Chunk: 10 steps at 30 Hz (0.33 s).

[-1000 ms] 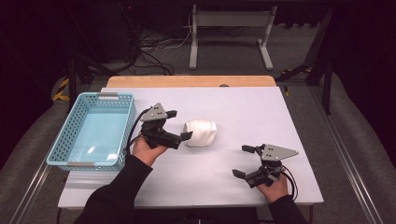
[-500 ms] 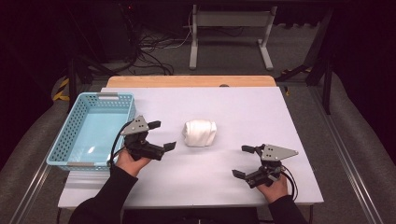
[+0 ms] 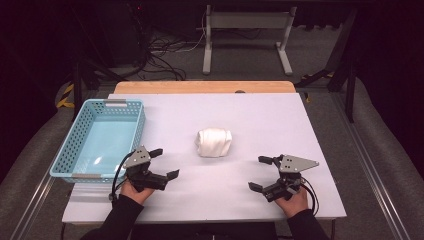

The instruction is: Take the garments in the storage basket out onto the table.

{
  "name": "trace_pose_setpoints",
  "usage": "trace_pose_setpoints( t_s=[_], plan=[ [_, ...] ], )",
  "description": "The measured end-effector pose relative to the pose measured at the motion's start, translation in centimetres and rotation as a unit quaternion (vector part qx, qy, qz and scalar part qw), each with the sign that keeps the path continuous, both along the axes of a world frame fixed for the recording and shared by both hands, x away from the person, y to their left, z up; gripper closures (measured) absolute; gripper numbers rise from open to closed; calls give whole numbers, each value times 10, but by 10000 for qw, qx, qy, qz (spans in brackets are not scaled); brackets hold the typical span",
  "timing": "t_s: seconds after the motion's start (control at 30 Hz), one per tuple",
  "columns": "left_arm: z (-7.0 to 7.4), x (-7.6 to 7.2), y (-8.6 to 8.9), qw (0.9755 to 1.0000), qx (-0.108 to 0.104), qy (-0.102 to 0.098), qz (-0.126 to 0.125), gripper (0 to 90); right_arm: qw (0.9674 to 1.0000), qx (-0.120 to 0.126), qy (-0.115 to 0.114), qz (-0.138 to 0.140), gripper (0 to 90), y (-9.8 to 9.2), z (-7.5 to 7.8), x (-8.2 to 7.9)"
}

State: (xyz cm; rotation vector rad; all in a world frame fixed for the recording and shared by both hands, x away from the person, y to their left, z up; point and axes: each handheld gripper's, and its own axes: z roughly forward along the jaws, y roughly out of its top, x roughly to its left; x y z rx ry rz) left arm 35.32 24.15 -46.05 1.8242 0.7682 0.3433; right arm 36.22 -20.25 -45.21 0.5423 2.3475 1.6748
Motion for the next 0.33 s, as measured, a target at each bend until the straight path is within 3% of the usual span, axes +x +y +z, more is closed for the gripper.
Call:
trace_pose_setpoints(
  t_s=[0.1, 0.17, 0.33],
  plan=[
    [-3, 1, -1, 10000, 43, 61, 21, 3, 10000, 4, 5, 10, 25, 0, 0, 0],
    [-3, 0, -2, 10000, 7, -53, 22, 3, 10000, 2, -2, 9, 25, 0, 0, 0],
    [-4, 1, -3, 10000, 75, -30, 41, 3, 10000, 8, 3, 19, 25, 0, 0, 0]
  ],
)
